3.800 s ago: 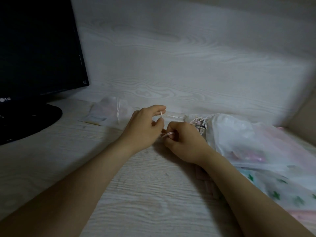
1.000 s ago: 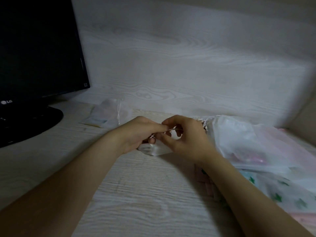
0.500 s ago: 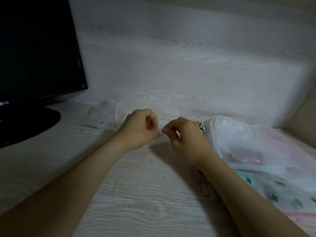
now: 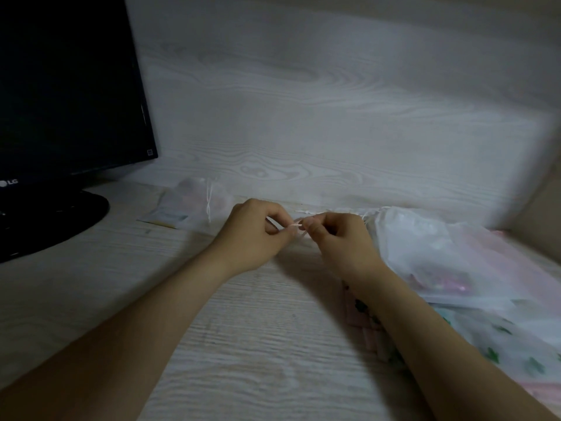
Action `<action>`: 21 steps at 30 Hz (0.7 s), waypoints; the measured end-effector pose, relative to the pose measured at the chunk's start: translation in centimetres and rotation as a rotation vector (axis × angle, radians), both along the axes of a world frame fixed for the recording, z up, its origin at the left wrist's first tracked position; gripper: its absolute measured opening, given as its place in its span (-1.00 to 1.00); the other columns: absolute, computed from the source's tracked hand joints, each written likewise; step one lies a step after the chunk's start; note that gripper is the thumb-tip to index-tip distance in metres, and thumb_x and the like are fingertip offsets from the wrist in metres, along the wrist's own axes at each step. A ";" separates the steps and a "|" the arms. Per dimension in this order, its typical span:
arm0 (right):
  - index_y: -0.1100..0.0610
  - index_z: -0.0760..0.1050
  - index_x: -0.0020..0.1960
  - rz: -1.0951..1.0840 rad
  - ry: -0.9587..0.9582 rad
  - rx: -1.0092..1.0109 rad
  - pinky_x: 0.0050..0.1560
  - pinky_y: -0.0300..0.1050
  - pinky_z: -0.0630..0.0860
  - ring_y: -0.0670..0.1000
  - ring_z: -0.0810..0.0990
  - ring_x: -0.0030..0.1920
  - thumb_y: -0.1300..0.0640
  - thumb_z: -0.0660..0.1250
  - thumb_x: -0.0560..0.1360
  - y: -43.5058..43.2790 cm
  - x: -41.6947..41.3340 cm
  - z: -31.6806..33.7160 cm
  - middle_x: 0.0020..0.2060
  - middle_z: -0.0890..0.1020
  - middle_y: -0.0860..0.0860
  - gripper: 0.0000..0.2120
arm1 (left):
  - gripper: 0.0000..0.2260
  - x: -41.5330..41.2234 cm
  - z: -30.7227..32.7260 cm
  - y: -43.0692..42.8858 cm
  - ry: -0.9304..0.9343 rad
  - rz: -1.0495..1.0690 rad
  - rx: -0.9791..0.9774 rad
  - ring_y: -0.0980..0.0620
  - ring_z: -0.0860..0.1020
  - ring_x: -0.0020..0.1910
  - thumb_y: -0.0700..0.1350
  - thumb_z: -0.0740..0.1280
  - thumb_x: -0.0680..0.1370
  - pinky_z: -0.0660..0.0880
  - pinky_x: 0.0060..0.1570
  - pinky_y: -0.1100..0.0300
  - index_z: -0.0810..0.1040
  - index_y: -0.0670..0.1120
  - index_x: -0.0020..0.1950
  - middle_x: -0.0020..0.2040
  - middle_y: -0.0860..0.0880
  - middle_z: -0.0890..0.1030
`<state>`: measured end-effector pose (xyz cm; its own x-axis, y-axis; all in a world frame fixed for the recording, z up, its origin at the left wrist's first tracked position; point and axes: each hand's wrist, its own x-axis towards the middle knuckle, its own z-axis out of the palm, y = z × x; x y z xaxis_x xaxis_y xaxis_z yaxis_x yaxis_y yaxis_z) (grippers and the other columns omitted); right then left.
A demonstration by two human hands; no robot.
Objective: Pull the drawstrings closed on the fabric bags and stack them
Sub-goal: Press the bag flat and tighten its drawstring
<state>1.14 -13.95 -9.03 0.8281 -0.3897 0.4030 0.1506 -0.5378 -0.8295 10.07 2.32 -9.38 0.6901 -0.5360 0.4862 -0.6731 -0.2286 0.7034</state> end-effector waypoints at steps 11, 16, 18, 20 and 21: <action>0.18 0.70 -0.14 -0.026 -0.008 -0.090 -0.41 -0.28 0.28 -0.17 0.31 -0.50 0.04 0.38 0.63 -0.1 -0.1 0.0 -0.59 0.36 -0.18 -0.73 | -0.48 -0.9 2.5 0.9 0.603 -0.106 -0.063 -0.12 0.57 -0.37 0.14 0.16 0.71 0.47 -0.26 0.09 0.60 -0.19 -0.24 -0.24 -0.26 0.70; 0.08 0.67 -0.24 0.065 -0.018 -0.127 -0.34 -0.13 0.37 -0.12 0.39 -0.43 0.04 0.37 0.63 0.3 -0.5 0.3 -0.49 0.54 -0.03 -0.70 | -0.52 -1.5 1.9 0.6 0.609 -0.165 0.119 -0.09 0.65 -0.31 0.22 0.21 0.71 0.54 -0.30 0.13 0.68 -0.16 0.11 -0.26 -0.13 0.70; 0.09 0.68 -0.22 0.093 -0.028 -0.123 -0.34 -0.09 0.36 -0.08 0.40 -0.41 0.03 0.35 0.65 0.3 -0.5 0.3 -0.44 0.58 0.11 -0.69 | -0.63 -1.0 1.5 0.8 0.592 -0.183 0.132 -0.02 0.60 -0.34 0.15 0.27 0.71 0.42 -0.43 0.19 0.68 -0.12 0.15 -0.32 -0.02 0.60; 0.08 0.71 -0.14 0.081 -0.045 -0.108 -0.29 -0.05 0.44 -0.03 0.47 -0.35 0.04 0.32 0.67 0.3 -0.4 0.3 -0.35 0.64 0.14 -0.71 | -0.71 -0.5 1.4 0.8 0.628 -0.183 0.115 0.09 0.43 -0.42 0.05 0.30 0.72 0.29 -0.45 0.21 0.67 -0.15 0.12 -0.34 0.03 0.48; 0.07 0.72 -0.08 0.066 -0.038 -0.092 -0.23 -0.07 0.49 -0.03 0.53 -0.32 0.06 0.31 0.67 0.3 -0.3 0.2 -0.31 0.67 0.11 -0.74 | -0.75 -0.4 1.5 0.8 0.663 -0.183 0.104 0.11 0.35 -0.44 -0.01 0.32 0.72 0.24 -0.42 0.20 0.66 -0.18 0.08 -0.34 0.02 0.43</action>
